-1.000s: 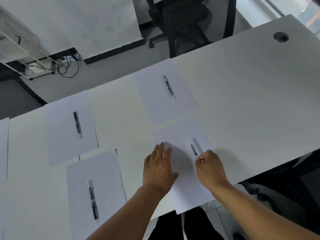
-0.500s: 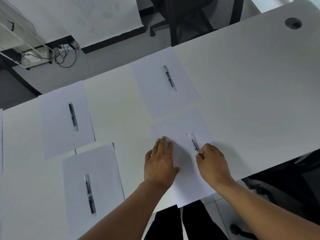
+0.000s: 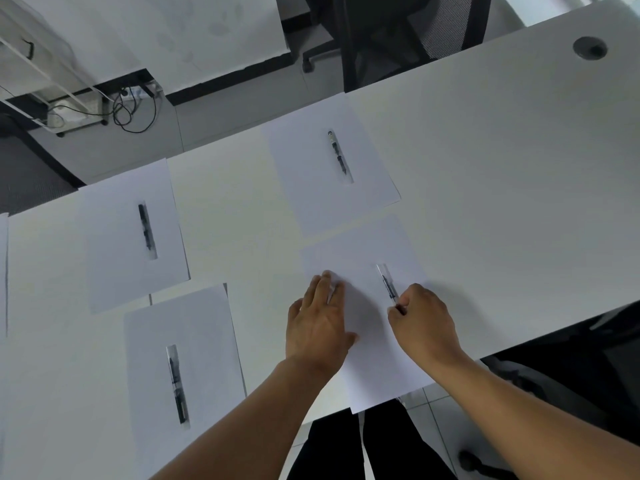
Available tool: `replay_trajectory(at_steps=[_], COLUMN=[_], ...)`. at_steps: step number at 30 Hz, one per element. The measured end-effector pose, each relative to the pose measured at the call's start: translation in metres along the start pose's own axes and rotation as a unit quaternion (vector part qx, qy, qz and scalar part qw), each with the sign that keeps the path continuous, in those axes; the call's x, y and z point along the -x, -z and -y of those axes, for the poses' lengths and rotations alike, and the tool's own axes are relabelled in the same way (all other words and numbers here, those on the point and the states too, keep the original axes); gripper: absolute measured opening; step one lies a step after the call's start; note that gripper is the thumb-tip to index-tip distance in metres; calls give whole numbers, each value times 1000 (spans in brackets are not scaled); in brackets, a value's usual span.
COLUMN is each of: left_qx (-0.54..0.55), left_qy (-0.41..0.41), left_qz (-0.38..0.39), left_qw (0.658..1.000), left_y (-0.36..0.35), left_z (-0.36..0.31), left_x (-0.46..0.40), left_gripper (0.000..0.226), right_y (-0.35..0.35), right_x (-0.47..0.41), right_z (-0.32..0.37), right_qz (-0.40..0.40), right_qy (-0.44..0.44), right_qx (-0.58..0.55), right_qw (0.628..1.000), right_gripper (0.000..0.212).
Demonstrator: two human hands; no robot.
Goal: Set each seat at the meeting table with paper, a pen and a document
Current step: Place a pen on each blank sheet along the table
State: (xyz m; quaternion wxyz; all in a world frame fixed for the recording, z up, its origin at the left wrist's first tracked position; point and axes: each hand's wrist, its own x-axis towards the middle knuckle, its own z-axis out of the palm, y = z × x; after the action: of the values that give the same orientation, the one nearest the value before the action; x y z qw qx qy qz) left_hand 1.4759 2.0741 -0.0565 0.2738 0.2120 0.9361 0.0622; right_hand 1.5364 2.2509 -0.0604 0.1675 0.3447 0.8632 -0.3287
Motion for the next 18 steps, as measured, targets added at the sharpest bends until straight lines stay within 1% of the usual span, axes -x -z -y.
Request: replay_trajectory(at_steps=[5, 9, 14, 18], left_qx=[-6, -7, -11, -6], left_qy=[-1, 3, 15, 26], left_qz=[-1, -2, -4, -12], left_qw=[1000, 1000, 1000, 1000], left_y=[2, 6, 12, 22], left_z=[-2, -4, -9, -14], left_x=[0, 2, 9, 19], left_gripper=[101, 98, 98, 98], right_y=[2, 5, 20, 34], right_x=[2, 4, 12, 21], right_z=[3, 1, 4, 8], right_qz=[9, 21, 33, 35], right_qy=[-12, -20, -17, -1], right_qx=[-3, 1, 7, 30], right_qw=[1000, 1000, 999, 999], right_gripper=[16, 26, 15, 27])
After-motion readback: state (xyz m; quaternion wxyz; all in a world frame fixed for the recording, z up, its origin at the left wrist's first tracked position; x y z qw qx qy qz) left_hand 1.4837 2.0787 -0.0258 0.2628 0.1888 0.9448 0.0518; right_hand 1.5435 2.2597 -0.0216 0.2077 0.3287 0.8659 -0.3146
